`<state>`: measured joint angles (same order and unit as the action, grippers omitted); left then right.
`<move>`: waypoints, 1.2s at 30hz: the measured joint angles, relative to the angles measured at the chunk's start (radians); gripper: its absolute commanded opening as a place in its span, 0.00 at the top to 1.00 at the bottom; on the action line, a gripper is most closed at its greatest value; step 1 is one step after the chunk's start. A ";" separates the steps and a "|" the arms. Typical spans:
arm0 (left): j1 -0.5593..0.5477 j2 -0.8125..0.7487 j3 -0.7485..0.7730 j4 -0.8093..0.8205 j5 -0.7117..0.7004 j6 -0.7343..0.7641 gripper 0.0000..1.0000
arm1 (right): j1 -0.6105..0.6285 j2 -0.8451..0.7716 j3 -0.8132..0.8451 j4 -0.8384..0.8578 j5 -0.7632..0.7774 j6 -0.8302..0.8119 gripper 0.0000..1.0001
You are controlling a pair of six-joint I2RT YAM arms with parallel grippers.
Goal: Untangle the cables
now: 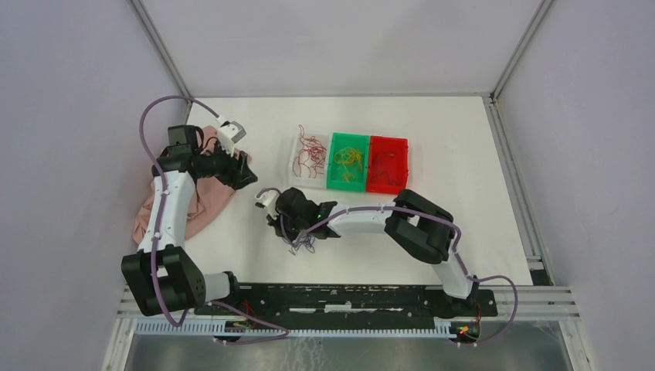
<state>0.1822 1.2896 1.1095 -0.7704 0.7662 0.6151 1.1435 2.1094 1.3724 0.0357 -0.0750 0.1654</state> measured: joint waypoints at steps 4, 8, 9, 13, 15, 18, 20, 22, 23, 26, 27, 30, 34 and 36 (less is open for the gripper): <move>0.013 0.000 0.000 -0.069 0.070 0.082 0.33 | -0.035 -0.100 -0.075 0.028 -0.061 0.008 1.00; 0.022 0.023 0.028 -0.277 0.155 0.324 0.34 | -0.121 -0.254 -0.148 0.076 -0.202 0.049 1.00; 0.023 0.035 0.038 -0.331 0.164 0.387 0.35 | -0.145 -0.285 -0.158 0.096 -0.241 0.064 1.00; 0.023 0.074 0.057 -0.533 0.204 0.646 0.33 | -0.230 -0.383 -0.185 0.166 -0.388 0.128 1.00; 0.022 0.057 0.056 -0.577 0.232 0.745 0.31 | -0.248 -0.399 -0.185 0.185 -0.460 0.153 1.00; -0.006 -0.034 0.040 -0.586 0.265 0.842 0.31 | -0.251 -0.400 -0.185 0.186 -0.575 0.180 1.00; -0.048 -0.110 0.035 -0.564 0.280 0.854 0.31 | -0.251 -0.400 -0.184 0.179 -0.640 0.196 1.00; -0.089 -0.175 0.028 -0.530 0.285 0.860 0.31 | -0.251 -0.399 -0.179 0.174 -0.695 0.211 1.00; -0.113 -0.204 0.021 -0.509 0.283 0.861 0.31 | -0.251 -0.399 -0.177 0.173 -0.718 0.220 1.00; -0.176 -0.249 0.001 -0.465 0.275 0.861 0.33 | -0.251 -0.399 -0.164 0.181 -0.777 0.256 1.00; -0.204 -0.257 -0.007 -0.453 0.268 0.860 0.33 | -0.251 -0.399 -0.161 0.187 -0.790 0.267 1.00; -0.272 -0.266 -0.030 -0.421 0.254 0.853 0.36 | -0.251 -0.397 -0.157 0.213 -0.831 0.309 1.00; -0.316 -0.305 -0.081 -0.333 0.235 0.809 0.40 | -0.251 -0.391 -0.156 0.241 -0.874 0.354 1.00; -0.324 -0.333 -0.100 -0.289 0.229 0.783 0.43 | -0.251 -0.391 -0.155 0.246 -0.890 0.364 1.00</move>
<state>-0.1421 0.9569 1.0100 -1.0595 0.9947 1.3979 0.8925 1.7187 1.2175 0.2817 -0.9649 0.5297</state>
